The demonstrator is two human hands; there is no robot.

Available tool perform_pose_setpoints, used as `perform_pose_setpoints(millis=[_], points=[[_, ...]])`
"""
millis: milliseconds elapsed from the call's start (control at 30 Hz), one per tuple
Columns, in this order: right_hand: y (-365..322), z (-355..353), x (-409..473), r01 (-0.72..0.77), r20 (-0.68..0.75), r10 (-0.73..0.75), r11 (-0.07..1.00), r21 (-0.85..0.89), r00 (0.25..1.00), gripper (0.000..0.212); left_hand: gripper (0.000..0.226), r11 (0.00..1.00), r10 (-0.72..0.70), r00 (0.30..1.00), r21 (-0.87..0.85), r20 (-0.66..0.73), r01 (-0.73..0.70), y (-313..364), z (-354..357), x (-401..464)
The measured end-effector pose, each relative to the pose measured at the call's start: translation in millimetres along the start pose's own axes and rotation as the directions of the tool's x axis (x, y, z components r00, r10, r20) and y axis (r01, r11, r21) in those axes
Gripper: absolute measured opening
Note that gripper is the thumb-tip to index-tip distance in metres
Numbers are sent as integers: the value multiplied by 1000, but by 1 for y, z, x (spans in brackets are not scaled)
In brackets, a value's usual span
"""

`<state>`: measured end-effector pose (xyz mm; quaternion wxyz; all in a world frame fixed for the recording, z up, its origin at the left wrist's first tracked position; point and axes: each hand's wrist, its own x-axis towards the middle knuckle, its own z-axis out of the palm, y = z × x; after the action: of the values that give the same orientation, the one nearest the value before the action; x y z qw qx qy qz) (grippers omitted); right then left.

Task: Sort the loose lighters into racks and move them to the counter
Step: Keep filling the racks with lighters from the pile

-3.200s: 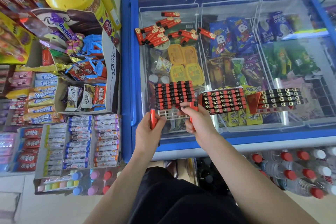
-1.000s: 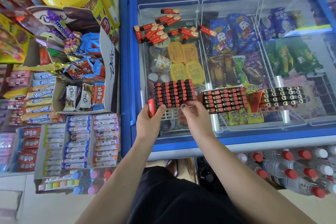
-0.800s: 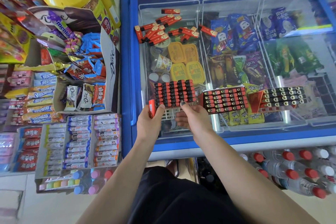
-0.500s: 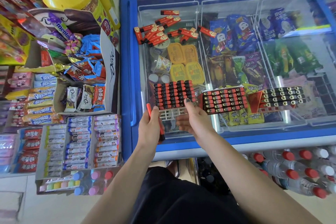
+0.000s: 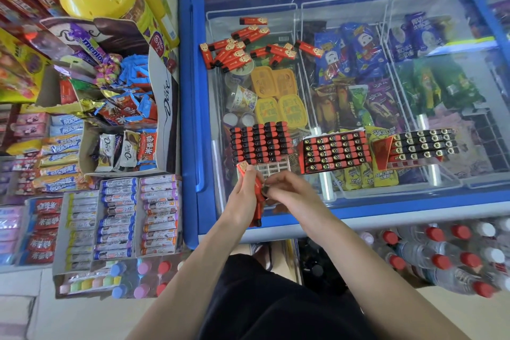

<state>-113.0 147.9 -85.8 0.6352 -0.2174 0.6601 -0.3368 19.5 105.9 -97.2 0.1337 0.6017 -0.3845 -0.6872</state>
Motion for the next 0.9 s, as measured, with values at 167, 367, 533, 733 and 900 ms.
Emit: perform_pose_setpoints(millis=[167,367,533,733,900], points=[[-2,-6,-1,6,6,-6,998,58,1000,18,51,1000,13,1000,27,25,-14,0,2,2],[-5,-15,-4,34,25,-39,981,188,999,17,38,996,55,999,-70,-3,-55,-2,0,4],[-1,-22,-1,76,-17,-74,988,137,997,23,23,975,19,1000,-222,13,-16,-2,-5,5],[0,-21,0,75,-156,-17,923,379,988,15,18,982,-5,999,-189,50,14,-5,-7,7],[0,-19,-2,268,-330,-208,952,148,921,14,19,995,-73,997,-70,15,74,-9,-6,10]])
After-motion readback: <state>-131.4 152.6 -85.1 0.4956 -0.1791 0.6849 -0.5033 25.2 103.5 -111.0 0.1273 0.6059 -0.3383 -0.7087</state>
